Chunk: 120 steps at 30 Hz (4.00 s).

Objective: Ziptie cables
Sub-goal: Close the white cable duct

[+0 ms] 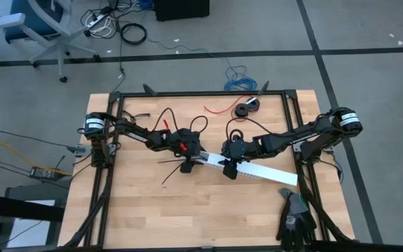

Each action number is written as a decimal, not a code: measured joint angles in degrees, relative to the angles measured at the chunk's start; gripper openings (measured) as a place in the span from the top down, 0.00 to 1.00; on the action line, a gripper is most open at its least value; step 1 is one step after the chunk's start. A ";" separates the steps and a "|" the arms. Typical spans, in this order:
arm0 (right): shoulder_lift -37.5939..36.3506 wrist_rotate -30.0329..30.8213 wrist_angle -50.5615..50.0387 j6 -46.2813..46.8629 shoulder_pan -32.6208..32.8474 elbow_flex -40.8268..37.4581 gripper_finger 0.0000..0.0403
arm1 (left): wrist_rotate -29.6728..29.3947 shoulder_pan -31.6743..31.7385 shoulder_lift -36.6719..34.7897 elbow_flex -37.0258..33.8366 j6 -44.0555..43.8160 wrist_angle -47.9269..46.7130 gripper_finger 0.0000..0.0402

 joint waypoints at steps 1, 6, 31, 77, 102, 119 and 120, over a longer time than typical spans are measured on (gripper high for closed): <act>0.00 0.02 0.01 0.00 0.00 0.00 0.56 | -0.01 0.00 0.00 0.00 -0.07 0.00 0.29; 0.00 0.02 0.00 0.04 0.00 0.00 0.57 | 0.00 0.00 0.00 0.00 -0.17 -0.23 0.34; 0.22 -0.89 0.05 1.75 0.79 -2.00 0.99 | -1.66 -0.02 -0.09 0.04 -1.81 -0.52 0.38; 13.09 -1.64 16.70 -2.82 -2.89 -0.56 1.00 | -5.03 1.40 -6.19 -6.24 -0.92 -8.16 0.29; 12.95 -1.93 17.84 -3.31 -2.99 -0.73 1.00 | -4.72 1.40 -6.19 -9.31 -3.23 -1.33 0.36; -0.13 5.32 -7.43 2.74 1.24 -0.85 1.00 | -4.74 1.38 -6.16 -9.22 -3.85 -1.73 0.36; -0.41 5.52 -8.83 4.20 1.75 -0.85 1.00 | -4.74 1.38 -6.16 -9.22 -3.83 -1.73 0.36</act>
